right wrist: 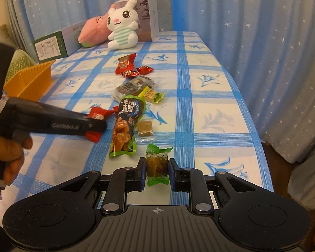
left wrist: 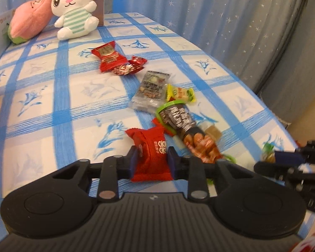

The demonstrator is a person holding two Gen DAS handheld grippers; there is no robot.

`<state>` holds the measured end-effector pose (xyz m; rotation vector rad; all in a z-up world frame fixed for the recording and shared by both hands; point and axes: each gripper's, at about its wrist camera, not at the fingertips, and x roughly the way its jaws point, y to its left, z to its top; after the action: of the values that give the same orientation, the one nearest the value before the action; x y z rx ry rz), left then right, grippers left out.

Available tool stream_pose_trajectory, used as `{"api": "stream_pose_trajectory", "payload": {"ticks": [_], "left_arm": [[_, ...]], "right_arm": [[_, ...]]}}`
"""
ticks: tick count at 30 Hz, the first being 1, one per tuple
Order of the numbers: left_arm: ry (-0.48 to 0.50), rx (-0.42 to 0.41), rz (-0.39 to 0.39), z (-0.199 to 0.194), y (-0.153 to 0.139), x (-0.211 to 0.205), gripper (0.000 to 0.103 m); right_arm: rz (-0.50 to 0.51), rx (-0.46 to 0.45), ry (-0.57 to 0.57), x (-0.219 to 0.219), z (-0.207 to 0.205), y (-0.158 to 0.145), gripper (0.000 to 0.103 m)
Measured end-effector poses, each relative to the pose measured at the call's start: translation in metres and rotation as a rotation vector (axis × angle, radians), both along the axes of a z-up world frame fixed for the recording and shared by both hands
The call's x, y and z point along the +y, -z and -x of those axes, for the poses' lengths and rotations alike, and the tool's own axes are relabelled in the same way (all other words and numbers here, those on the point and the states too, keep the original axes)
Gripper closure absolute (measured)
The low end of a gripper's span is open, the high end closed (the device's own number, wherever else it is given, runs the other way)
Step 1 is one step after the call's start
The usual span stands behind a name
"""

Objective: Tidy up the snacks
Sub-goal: 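Carry the red packet and green-wrapped candy over the orange tray with both tools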

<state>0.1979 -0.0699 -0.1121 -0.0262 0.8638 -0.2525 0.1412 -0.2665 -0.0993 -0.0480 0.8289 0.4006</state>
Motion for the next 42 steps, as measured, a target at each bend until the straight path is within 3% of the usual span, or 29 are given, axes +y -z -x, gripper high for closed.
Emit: {"api": "stream_pose_trajectory", "payload": {"ticks": [11,24,32,42], "left_arm": [[-0.006,0.005,-0.002,0.029,-0.017,0.029,0.081],[-0.058,-0.075,0.036,0.081,-0.091,0.065,0.081],[-0.111,-0.118,0.043,0.113,-0.129,0.104,0.081],[-0.207,-0.126,-0.001,0.145,-0.152,0.173,0.081]], "right_arm": [[-0.026,-0.014,0.019,0.009,0.005,-0.02,0.081],[-0.072,-0.093,0.005,0.037,0.027,-0.09,0.081],[-0.116,-0.137,-0.042,0.082,0.045,-0.131,0.081],[-0.15,-0.109,-0.181,0.166,0.055,-0.135,0.081]]}}
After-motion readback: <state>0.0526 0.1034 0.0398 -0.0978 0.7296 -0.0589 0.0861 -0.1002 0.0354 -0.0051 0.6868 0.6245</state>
